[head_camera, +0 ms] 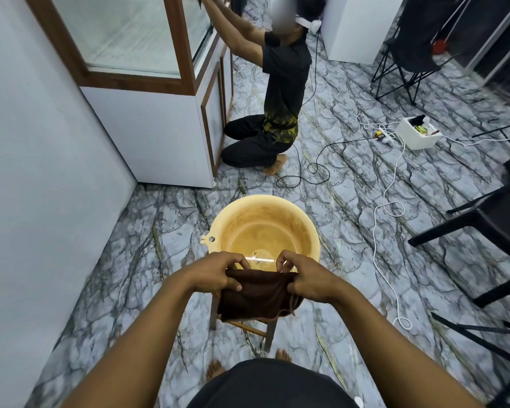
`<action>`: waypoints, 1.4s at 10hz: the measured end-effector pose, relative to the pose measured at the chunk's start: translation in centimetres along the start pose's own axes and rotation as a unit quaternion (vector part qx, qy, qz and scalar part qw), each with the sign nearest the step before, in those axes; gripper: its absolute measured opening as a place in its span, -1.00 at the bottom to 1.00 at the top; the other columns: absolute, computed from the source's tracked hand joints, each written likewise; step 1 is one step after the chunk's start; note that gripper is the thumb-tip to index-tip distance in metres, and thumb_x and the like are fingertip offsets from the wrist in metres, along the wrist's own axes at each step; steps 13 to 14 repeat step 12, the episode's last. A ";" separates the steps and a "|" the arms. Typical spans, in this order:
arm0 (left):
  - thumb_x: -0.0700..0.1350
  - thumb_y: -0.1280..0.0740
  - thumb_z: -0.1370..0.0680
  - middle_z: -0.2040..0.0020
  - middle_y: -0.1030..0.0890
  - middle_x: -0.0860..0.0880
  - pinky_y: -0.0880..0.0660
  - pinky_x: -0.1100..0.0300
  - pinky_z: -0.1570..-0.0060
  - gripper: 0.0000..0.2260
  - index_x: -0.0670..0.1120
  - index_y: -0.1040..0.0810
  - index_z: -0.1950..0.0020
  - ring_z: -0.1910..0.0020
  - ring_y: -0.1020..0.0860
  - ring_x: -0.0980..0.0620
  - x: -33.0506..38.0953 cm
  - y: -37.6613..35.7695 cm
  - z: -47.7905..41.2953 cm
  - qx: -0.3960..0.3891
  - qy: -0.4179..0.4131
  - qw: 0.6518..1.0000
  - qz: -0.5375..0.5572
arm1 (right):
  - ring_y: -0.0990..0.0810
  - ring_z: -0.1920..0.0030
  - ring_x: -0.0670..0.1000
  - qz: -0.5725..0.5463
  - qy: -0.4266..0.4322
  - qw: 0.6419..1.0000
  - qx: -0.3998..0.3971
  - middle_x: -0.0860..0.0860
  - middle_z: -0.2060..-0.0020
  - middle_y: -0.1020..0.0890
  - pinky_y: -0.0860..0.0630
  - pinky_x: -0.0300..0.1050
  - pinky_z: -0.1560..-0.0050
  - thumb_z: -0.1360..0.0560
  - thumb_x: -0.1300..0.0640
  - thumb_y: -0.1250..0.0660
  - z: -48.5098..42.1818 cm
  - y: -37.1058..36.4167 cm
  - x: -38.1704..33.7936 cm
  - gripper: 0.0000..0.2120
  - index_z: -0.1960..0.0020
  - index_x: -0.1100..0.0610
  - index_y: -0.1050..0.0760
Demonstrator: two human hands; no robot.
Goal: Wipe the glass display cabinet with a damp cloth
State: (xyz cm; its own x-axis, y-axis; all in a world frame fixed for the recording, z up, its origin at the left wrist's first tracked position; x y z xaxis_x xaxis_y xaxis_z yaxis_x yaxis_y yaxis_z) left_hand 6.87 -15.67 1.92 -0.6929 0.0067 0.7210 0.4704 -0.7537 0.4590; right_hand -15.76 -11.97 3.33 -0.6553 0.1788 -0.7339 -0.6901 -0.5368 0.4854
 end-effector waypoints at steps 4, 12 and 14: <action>0.02 -0.36 -0.59 -0.40 -0.43 0.09 -0.43 0.02 -0.24 -0.73 0.11 -0.58 -0.29 -0.29 -0.45 -0.06 -1.6 -3.3 -0.9 0.228 -0.033 0.940 -0.253 | -0.39 -0.31 0.12 0.233 0.001 0.957 0.171 0.00 -0.29 -0.46 -0.47 0.04 -0.22 -0.48 0.32 -0.27 -0.9 -3.1 2.8 -0.66 -0.19 0.10 -0.57; 0.12 -0.24 -0.62 -0.58 -0.18 0.01 -0.28 0.05 -0.49 -0.37 0.03 -0.06 -0.62 -0.50 -0.27 -0.01 -5.9 -8.3 4.4 0.269 0.017 0.950 -0.159 | -0.56 -0.05 0.00 0.300 0.170 0.933 0.098 -0.06 -0.01 -0.59 -0.45 -0.08 0.03 -0.60 -0.03 -0.21 0.7 -6.8 -0.3 -0.77 -0.13 0.00 -0.58; 0.12 -0.24 -0.62 -0.58 -0.18 0.01 -0.28 0.05 -0.49 -0.37 0.03 -0.06 -0.62 -0.50 -0.27 -0.01 -5.9 -8.3 4.4 0.269 0.017 0.950 -0.159 | -0.56 -0.05 0.00 0.300 0.170 0.933 0.098 -0.06 -0.01 -0.59 -0.45 -0.08 0.03 -0.60 -0.03 -0.21 0.7 -6.8 -0.3 -0.77 -0.13 0.00 -0.58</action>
Point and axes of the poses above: each hand's wrist, its own z-axis away from the middle knuckle, its own y-axis out of the back of the hand, x = y × z, the point moved 3 cm from there along -z, towards the middle knuckle
